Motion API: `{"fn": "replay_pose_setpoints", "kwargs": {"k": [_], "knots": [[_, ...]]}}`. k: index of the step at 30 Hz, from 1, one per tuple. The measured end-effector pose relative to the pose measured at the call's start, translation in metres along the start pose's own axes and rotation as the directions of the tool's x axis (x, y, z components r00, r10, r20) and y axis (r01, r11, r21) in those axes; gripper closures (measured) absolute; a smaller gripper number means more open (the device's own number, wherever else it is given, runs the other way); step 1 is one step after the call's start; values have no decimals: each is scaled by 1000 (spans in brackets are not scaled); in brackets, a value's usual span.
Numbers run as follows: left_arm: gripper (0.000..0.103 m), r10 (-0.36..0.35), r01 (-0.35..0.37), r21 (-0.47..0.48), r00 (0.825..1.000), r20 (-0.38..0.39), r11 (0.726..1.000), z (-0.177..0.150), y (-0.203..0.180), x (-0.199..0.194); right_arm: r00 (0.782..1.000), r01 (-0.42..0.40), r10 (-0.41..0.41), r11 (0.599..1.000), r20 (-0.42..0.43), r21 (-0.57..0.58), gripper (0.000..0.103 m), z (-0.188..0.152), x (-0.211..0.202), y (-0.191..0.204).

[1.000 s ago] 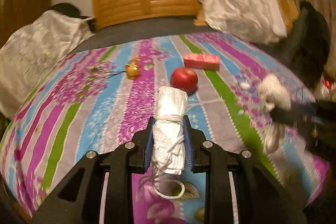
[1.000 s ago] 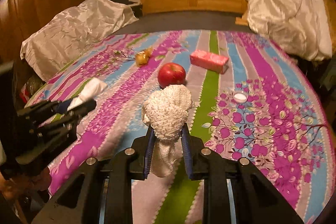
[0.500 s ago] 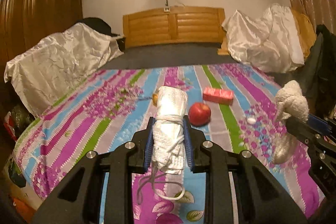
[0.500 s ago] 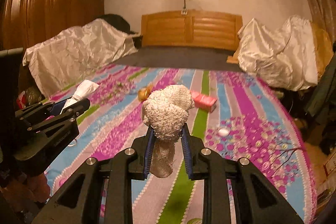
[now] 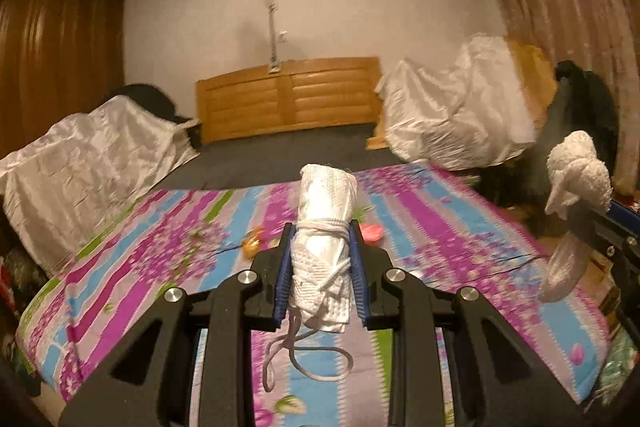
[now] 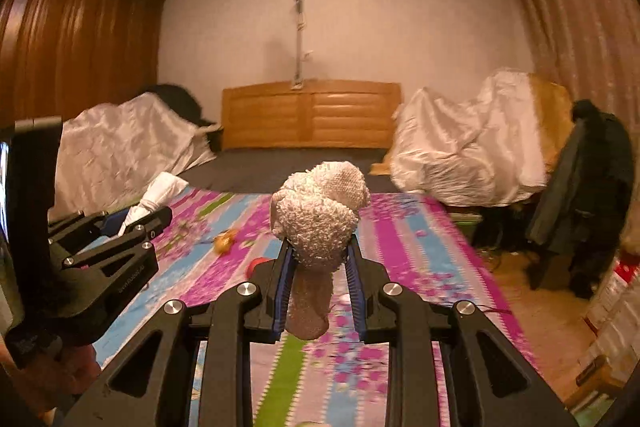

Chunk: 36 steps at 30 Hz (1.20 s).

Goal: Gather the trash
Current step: 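Carry the white cloth and knit ball over the green bin, then open both tools to drop the cloth and knit ball into the bin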

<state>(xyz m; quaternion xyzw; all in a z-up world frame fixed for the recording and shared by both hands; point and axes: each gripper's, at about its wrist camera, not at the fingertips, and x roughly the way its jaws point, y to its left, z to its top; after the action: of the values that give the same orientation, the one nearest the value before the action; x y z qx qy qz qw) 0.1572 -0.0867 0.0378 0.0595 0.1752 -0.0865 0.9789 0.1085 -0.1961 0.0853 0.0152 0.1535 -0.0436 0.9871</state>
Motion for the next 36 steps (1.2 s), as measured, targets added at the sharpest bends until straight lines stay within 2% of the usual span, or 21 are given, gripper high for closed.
{"fn": "replay_pose_setpoints", "kwargs": {"k": [5, 8, 10, 14, 17, 18, 22, 23, 25, 26, 28, 30, 31, 32, 33, 34, 35, 36], "knots": [[78, -108, 107, 38, 994, 28, 994, 11, -45, -12, 993, 115, -116, 993, 26, 30, 76, 1, -44, -52], [78, -175, 172, 78, 984, 41, 982, 16, -82, -19, 980, 194, -196, 979, 29, 56, 76, -1, -75, -91], [78, -236, 230, 107, 971, 38, 967, 18, -111, -24, 965, 258, -261, 963, 22, 77, 76, -7, -99, -120], [78, -342, 332, 175, 939, 28, 927, 16, -166, -36, 924, 379, -382, 917, 0, 129, 76, -20, -145, -178], [78, -431, 420, 224, 902, 4, 880, 11, -213, -45, 881, 471, -472, 866, -38, 170, 76, -36, -184, -223], [78, -455, 443, 238, 890, -5, 864, 9, -225, -48, 859, 510, -508, 842, -59, 178, 76, -42, -198, -239], [78, -575, 567, 289, 815, -64, 771, -4, -280, -58, 776, 631, -616, 752, -135, 190, 76, -72, -247, -291], [78, -605, 599, 310, 791, -89, 738, -9, -295, -61, 755, 656, -638, 730, -151, 195, 76, -79, -257, -300], [78, -641, 638, 345, 758, -122, 688, -21, -318, -67, 713, 700, -675, 679, -188, 221, 76, -99, -282, -322], [78, -664, 663, 363, 734, -141, 655, -26, -332, -69, 691, 722, -692, 650, -209, 236, 76, -109, -296, -334], [78, -695, 700, 388, 696, -180, 600, -34, -355, -72, 661, 750, -710, 615, -242, 243, 76, -124, -302, -346], [78, -731, 748, 401, 641, -231, 529, -47, -378, -78, 633, 774, -722, 585, -278, 243, 76, -140, -309, -357], [78, -749, 776, 403, 606, -268, 485, -53, -390, -79, 623, 782, -723, 575, -298, 242, 76, -148, -306, -362], [78, -755, 790, 405, 589, -289, 461, -59, -395, -82, 620, 785, -721, 571, -309, 241, 76, -152, -303, -369], [78, -765, 811, 404, 559, -321, 423, -65, -403, -84, 617, 787, -716, 568, -327, 241, 76, -160, -305, -374], [78, -777, 839, 399, 514, -363, 369, -73, -414, -86, 615, 788, -710, 566, -341, 242, 76, -166, -305, -376], [78, -784, 854, 397, 488, -383, 337, -80, -420, -90, 618, 786, -701, 568, -357, 244, 76, -172, -306, -374], [78, -791, 874, 392, 448, -417, 289, -88, -426, -92, 621, 782, -687, 572, -377, 245, 76, -180, -304, -375]]}}
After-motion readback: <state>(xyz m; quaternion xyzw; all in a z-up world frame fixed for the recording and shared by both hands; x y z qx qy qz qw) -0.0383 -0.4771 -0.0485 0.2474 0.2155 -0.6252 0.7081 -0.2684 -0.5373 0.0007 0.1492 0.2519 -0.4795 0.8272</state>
